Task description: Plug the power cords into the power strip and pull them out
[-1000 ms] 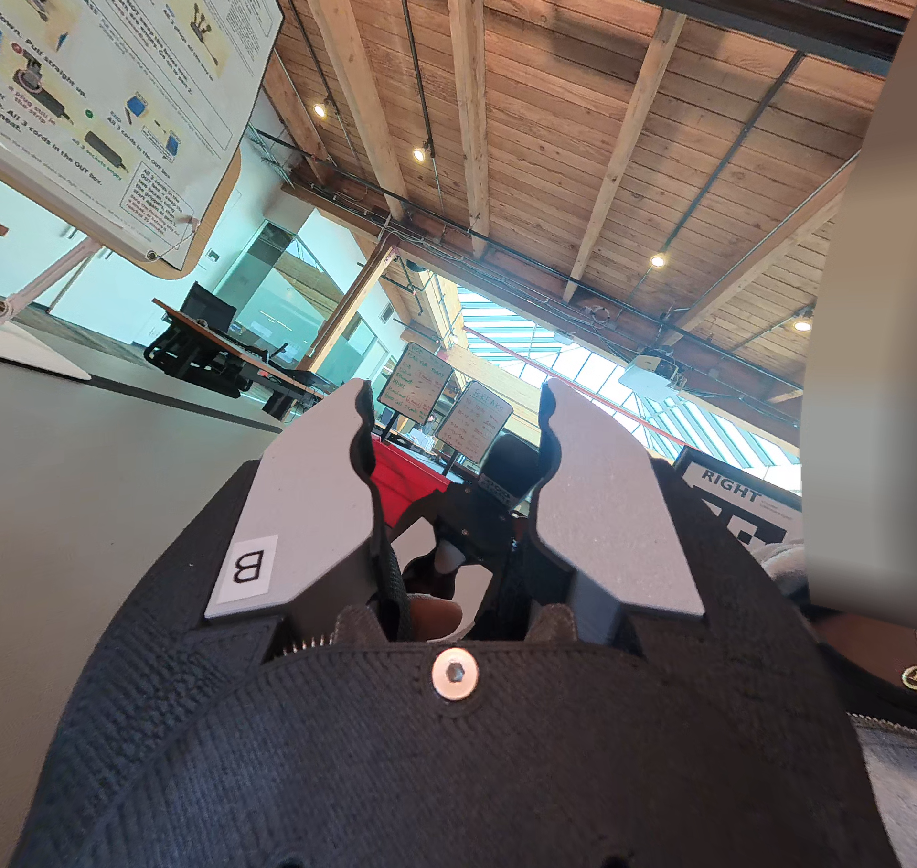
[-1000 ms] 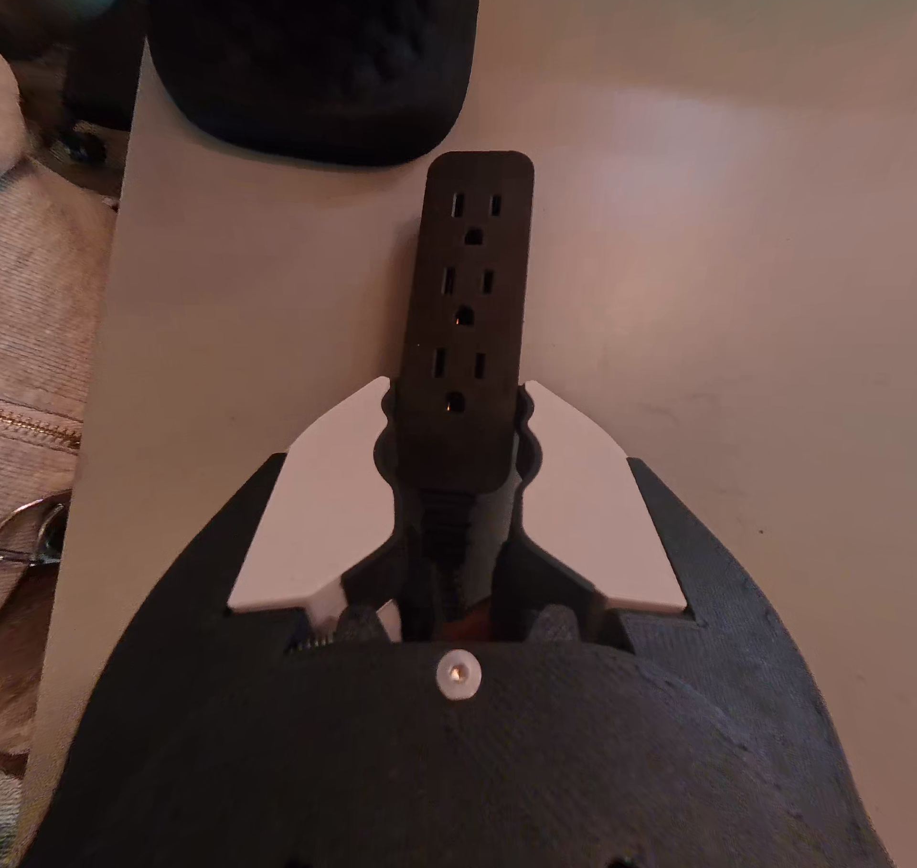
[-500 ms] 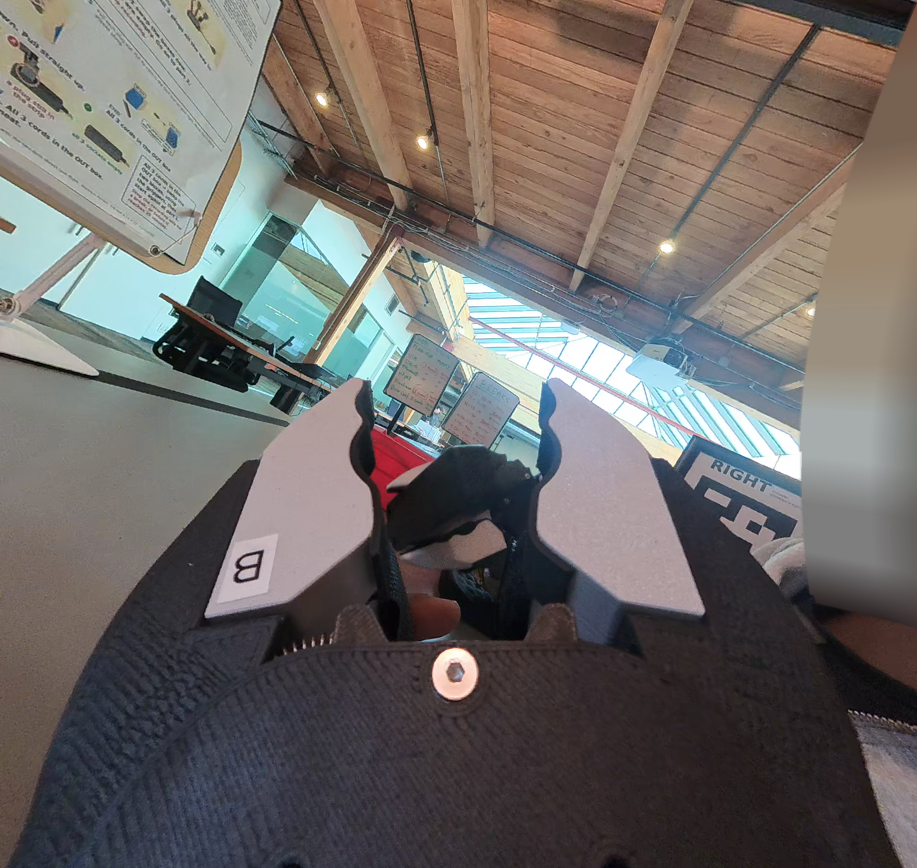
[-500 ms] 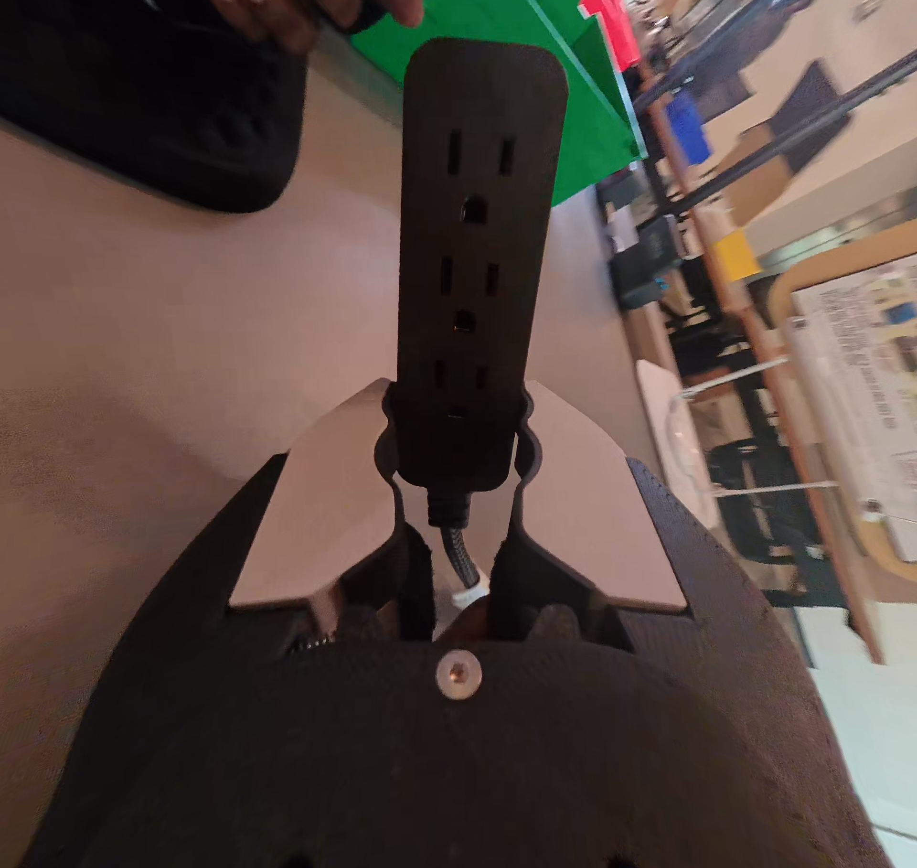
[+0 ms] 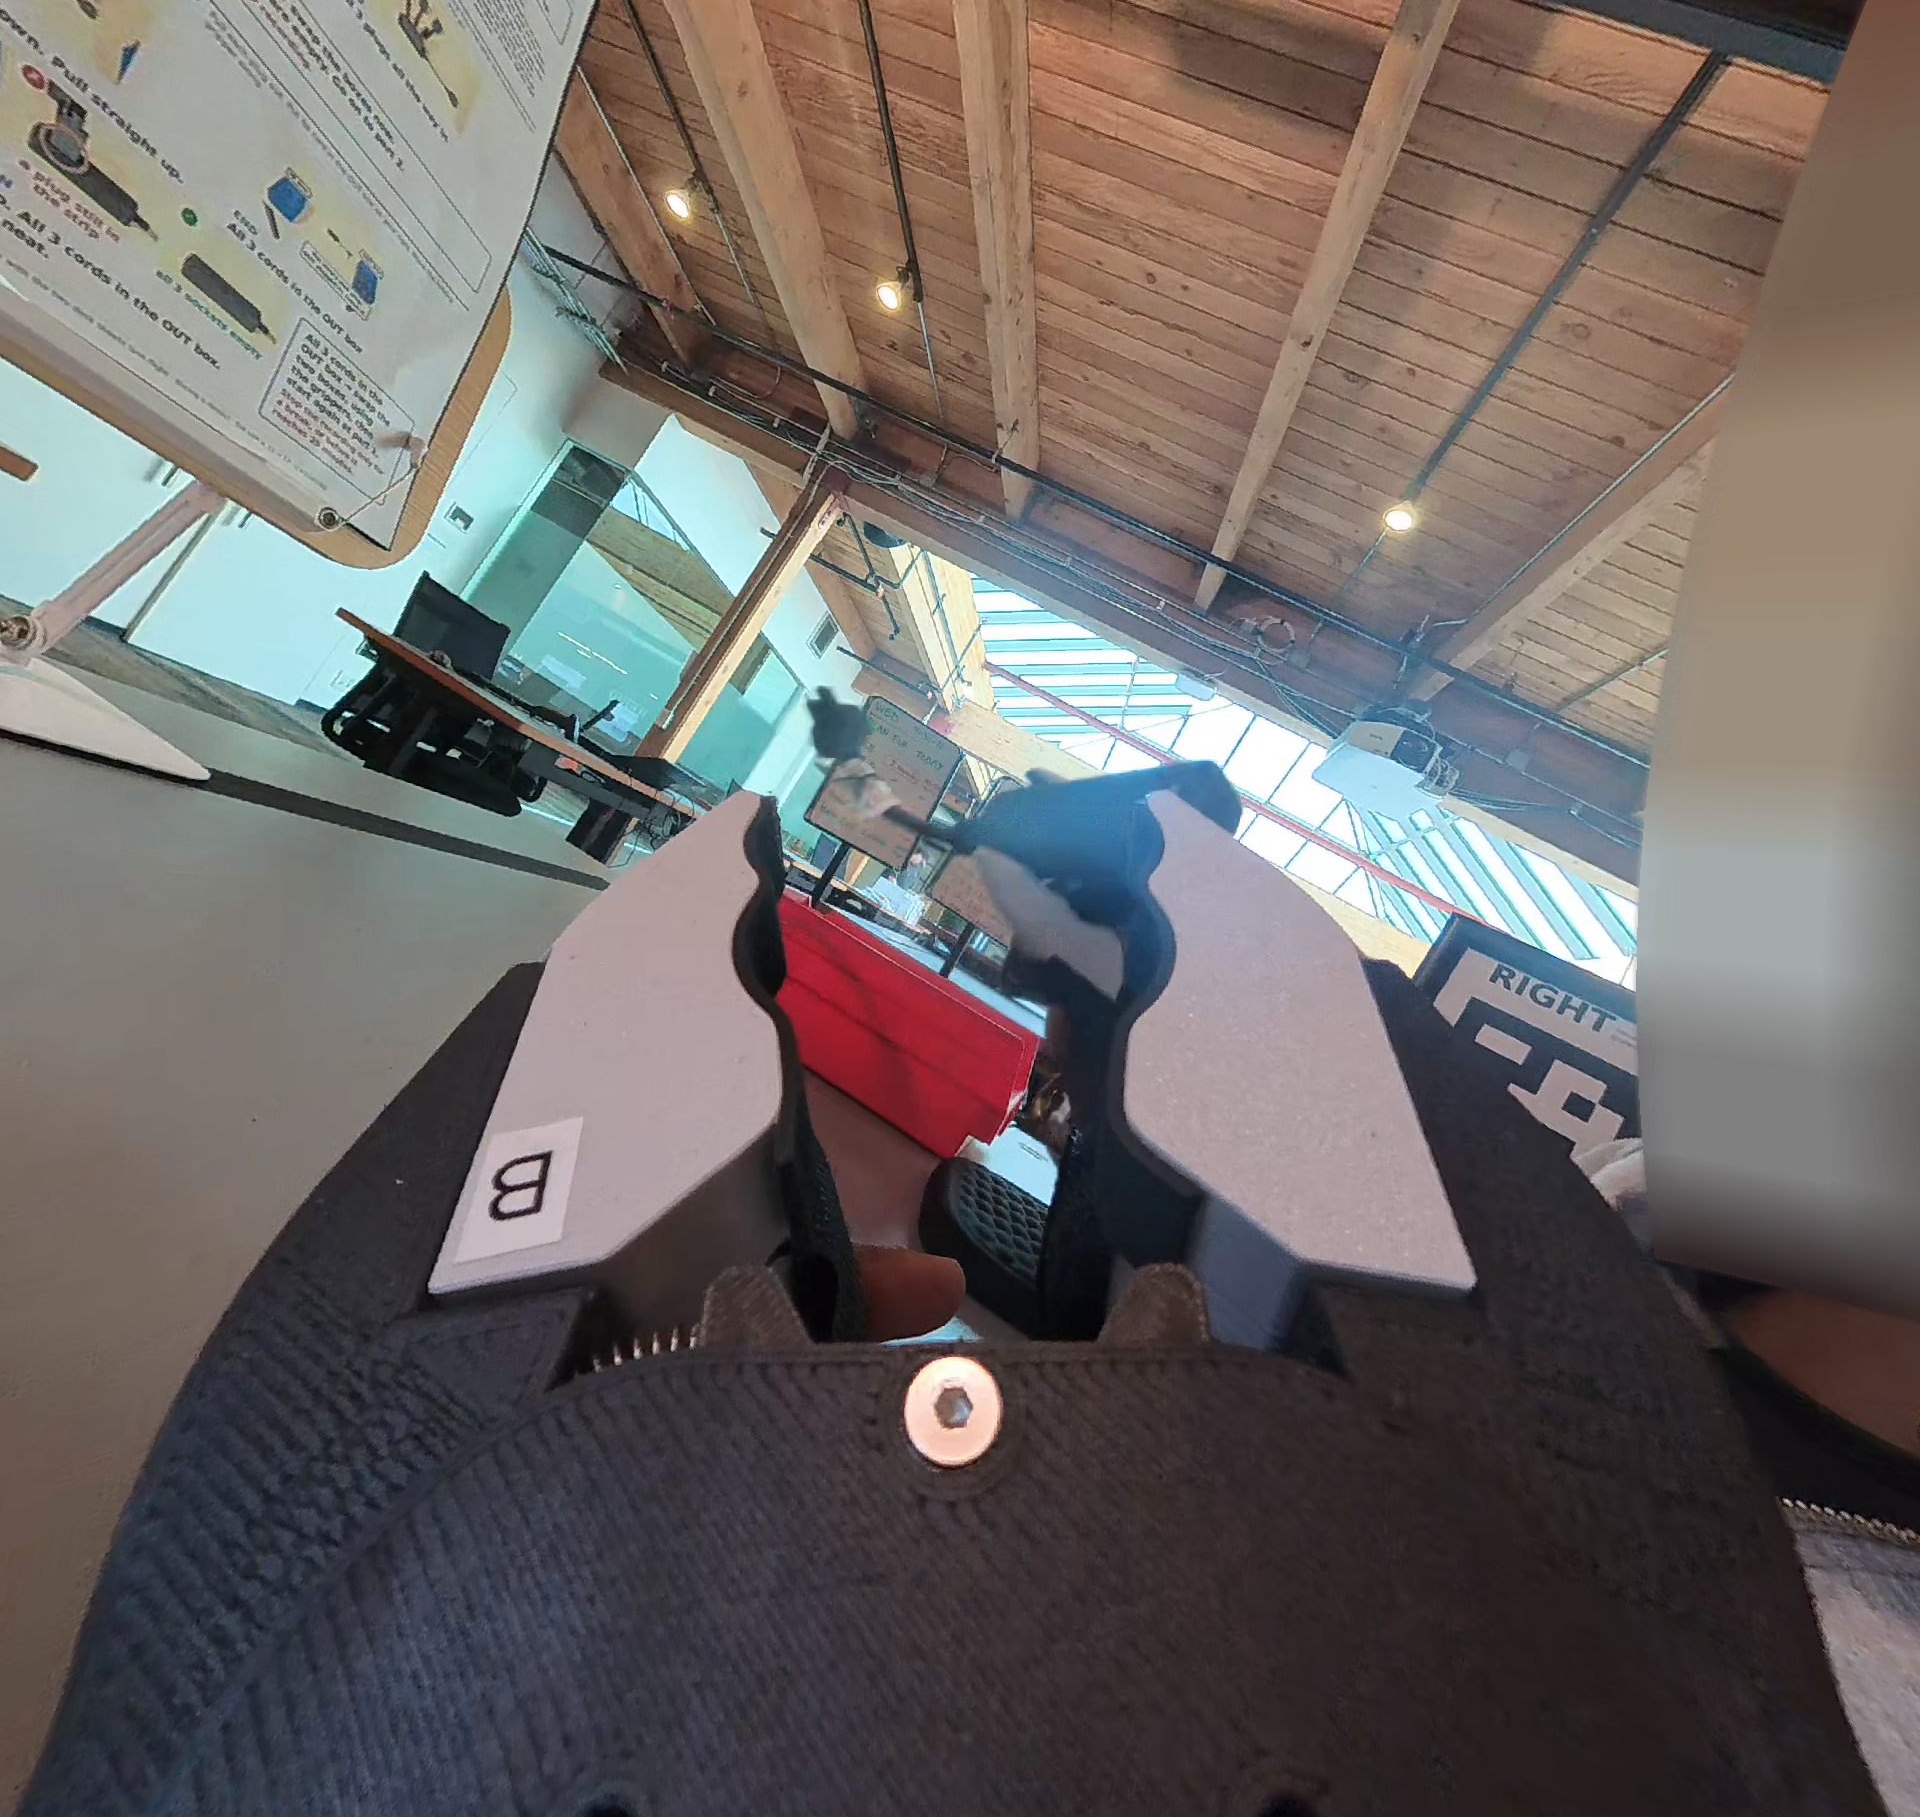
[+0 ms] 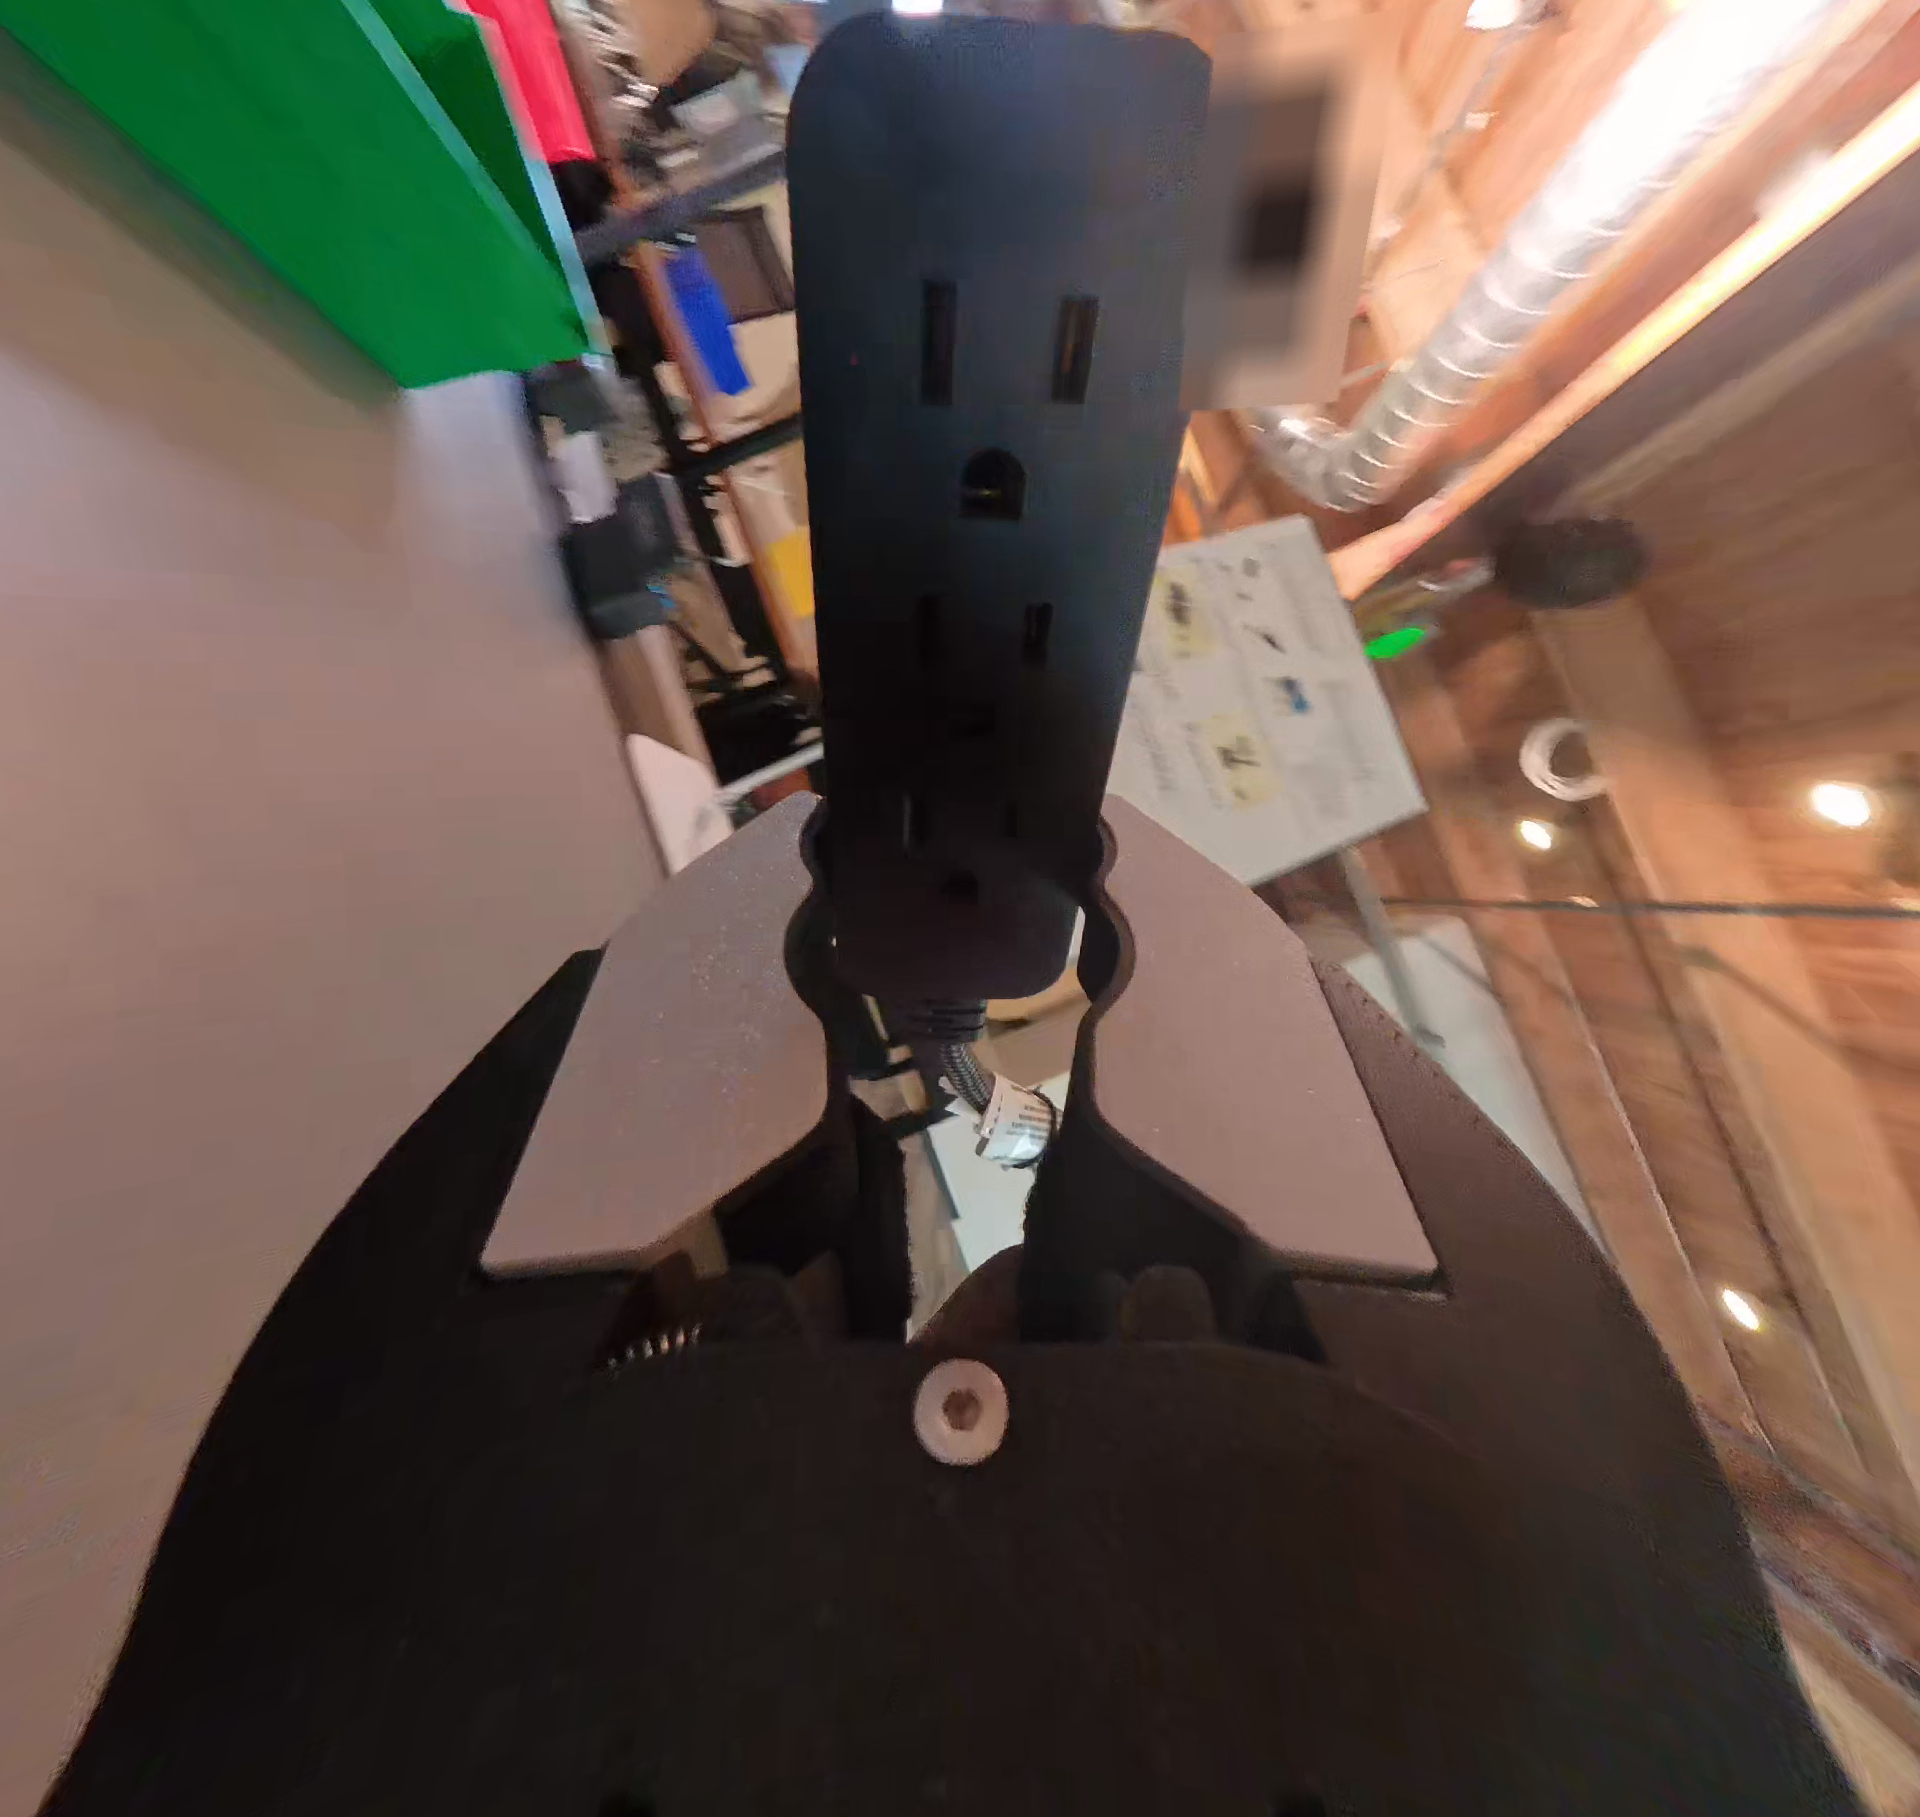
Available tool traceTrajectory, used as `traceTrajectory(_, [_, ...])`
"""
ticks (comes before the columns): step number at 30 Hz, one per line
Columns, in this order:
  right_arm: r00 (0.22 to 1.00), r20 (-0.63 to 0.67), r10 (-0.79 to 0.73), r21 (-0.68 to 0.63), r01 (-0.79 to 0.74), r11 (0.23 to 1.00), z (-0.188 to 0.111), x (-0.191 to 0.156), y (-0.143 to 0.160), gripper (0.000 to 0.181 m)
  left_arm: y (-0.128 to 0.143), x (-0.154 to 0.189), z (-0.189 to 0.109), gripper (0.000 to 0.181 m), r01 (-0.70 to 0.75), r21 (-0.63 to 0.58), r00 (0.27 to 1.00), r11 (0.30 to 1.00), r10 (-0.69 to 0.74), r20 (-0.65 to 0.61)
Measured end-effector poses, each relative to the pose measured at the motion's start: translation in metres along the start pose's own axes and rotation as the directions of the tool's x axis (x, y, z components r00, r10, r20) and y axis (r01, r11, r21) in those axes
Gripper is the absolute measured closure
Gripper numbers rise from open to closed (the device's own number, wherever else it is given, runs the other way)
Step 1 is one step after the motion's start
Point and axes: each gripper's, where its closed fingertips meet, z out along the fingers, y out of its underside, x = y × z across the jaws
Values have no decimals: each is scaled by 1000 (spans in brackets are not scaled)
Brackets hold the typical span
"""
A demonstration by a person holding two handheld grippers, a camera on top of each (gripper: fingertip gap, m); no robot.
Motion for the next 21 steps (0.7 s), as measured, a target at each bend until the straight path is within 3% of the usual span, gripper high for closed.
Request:
traceTrajectory(4, [983, -177, 51, -82, -67, 994, -25, 64, 30, 136, 0, 0, 0, 118, 0, -1, 1000, 1000, 0, 0])
traceTrajectory(9, [945, -282, 166, -345, -261, 901, -62, 108, 116, 136, 0, 0, 0, 118, -1, -1, 1000, 1000, 1, 0])
traceTrajectory(12, [868, -360, 341, -475, -485, 734, -89, 110, 177, 136, 1, 0, 0, 118, -1, -3, 1000, 1000, 1, 0])
traceTrajectory(15, [762, -417, 496, -587, -642, 493, -109, 88, 235, 135, 1, 0, 0, 118, 0, -6, 1000, 1000, 0, 2])
traceTrajectory(18, [650, -437, 621, -683, -689, 241, -122, 49, 285, 135, 1, -1, 0, 118, 6, -4, 1000, 1000, -6, 5])
traceTrajectory(20, [551, -431, 715, -725, -683, 89, -125, 19, 303, 134, 1, -2, 0, 118, 10, -3, 1000, 1000, -10, 7])
traceTrajectory(21, [501, -428, 752, -722, -690, 49, -122, 10, 305, 134, 1, -2, 0, 118, 11, -2, 1000, 1000, -11, 7])
